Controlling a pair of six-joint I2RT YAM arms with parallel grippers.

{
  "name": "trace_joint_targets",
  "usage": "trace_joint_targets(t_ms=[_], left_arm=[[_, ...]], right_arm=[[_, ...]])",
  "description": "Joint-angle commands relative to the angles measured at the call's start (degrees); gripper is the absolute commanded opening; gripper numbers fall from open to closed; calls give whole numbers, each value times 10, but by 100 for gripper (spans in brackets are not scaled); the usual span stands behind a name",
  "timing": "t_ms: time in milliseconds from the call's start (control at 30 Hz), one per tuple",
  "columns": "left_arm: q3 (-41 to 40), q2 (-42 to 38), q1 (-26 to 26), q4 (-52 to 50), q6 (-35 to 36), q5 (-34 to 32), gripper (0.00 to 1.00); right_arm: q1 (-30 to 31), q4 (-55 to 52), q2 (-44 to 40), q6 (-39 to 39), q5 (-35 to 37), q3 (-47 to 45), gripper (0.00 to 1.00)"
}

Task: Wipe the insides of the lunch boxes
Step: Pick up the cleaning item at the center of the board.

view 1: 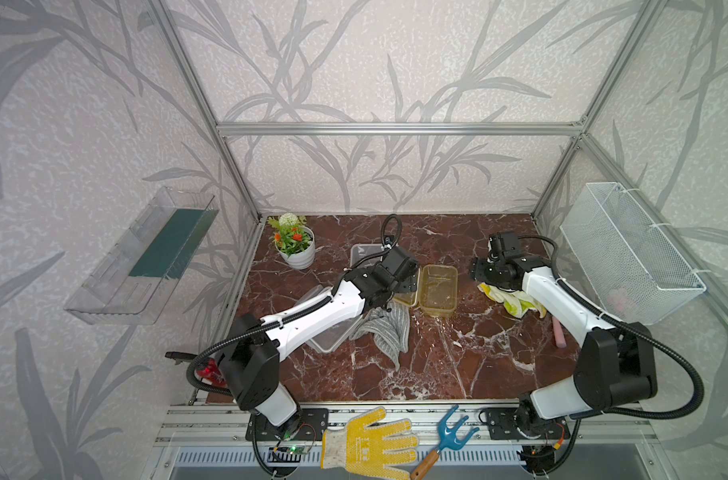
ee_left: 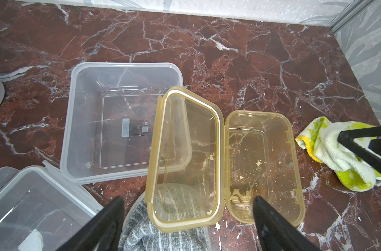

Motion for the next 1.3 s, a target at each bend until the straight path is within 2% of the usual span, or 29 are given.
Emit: trace_joint_targets(t_ms=[0, 133, 367, 600, 733, 1000, 1167, 1267], left_arm=[[17, 12, -3, -20, 21, -10, 90], [14, 12, -4, -9, 25, -5, 90], [9, 10, -4, -8, 33, -4, 90], [6, 8, -4, -6, 38, -2, 90], [2, 5, -3, -5, 40, -5, 90], [-4, 5, -3, -4, 33, -3, 90], [-7, 3, -3, -2, 34, -8, 90], [-6, 4, -3, -6, 32, -13, 90]], right_arm=[[-24, -56, 3, -36, 72, 7, 79], [-33, -68, 13, -67, 118, 5, 80], [-49, -87, 41, -140, 147, 15, 83], [-66, -91, 97, -195, 159, 40, 77], [-78, -79, 115, -216, 135, 51, 67], [-103, -83, 178, -240, 110, 73, 65], [-124, -86, 215, -259, 51, 86, 58], [-126, -94, 236, -262, 17, 89, 49]])
